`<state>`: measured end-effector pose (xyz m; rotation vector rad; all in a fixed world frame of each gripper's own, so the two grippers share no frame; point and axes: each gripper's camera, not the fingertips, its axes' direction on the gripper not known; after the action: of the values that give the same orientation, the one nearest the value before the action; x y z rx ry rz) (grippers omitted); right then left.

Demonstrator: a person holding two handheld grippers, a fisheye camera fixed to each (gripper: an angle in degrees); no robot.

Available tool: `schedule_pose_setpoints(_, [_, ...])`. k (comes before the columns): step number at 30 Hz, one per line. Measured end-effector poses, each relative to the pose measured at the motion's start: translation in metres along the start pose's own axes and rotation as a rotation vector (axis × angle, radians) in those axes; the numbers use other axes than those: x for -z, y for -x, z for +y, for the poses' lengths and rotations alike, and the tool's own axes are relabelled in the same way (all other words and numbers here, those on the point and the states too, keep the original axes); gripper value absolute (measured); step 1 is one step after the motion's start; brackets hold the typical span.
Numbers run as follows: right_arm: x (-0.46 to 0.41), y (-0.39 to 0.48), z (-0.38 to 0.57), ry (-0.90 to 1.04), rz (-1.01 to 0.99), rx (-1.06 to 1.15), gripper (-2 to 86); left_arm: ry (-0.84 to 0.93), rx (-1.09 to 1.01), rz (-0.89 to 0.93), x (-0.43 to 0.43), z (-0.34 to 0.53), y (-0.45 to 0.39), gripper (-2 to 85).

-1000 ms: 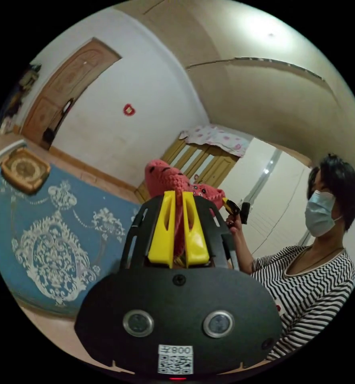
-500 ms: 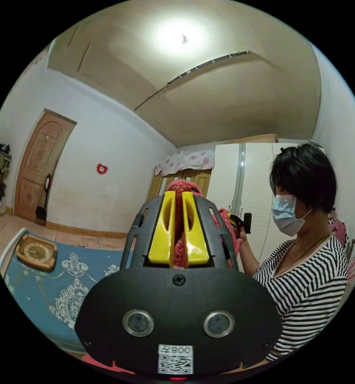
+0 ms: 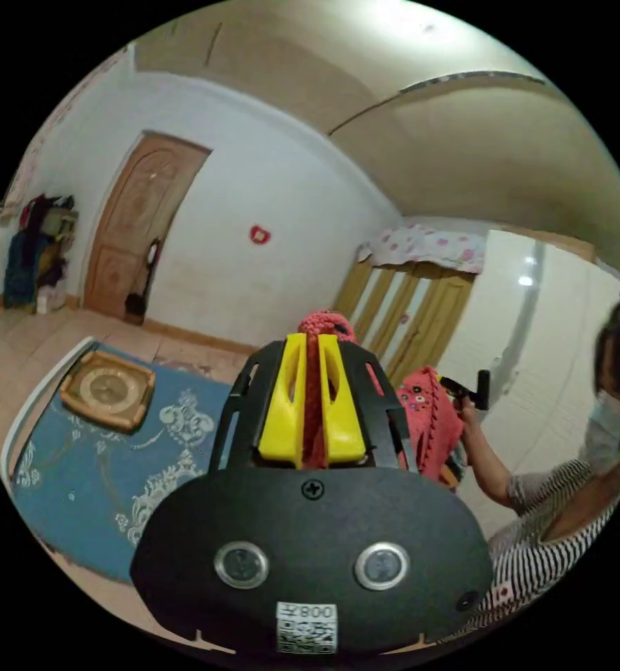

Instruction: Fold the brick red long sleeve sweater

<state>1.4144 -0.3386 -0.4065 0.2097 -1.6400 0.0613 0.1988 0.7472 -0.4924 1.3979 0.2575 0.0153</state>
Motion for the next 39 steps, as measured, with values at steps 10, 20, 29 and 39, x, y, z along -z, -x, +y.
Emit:
schedule_pose_setpoints(10, [-0.274, -0.2, 0.067, 0.599, 0.173, -0.422, 2.3, 0.495, 0.453, -0.263, -0.208, 0.113, 0.242, 7.2])
schedule_pose_setpoints(20, [-0.357, -0.113, 0.186, 0.938, 0.078, -0.022, 8.6, 0.741, 0.48, -0.358, -0.224, 0.202, 0.322, 12.8])
schedule_pose_setpoints(29, [-0.427, -0.116, 0.205, 1.122, 0.197, 0.235, 6.3, 0.976, 0.384, -0.535, -0.291, 0.19, 0.388, 5.5])
schedule_pose_setpoints(39, [-0.366, -0.197, 0.062, 0.941, 0.209, 0.176, 2.8, 0.721, 0.312, -0.501, -0.252, 0.057, 0.447, 3.6])
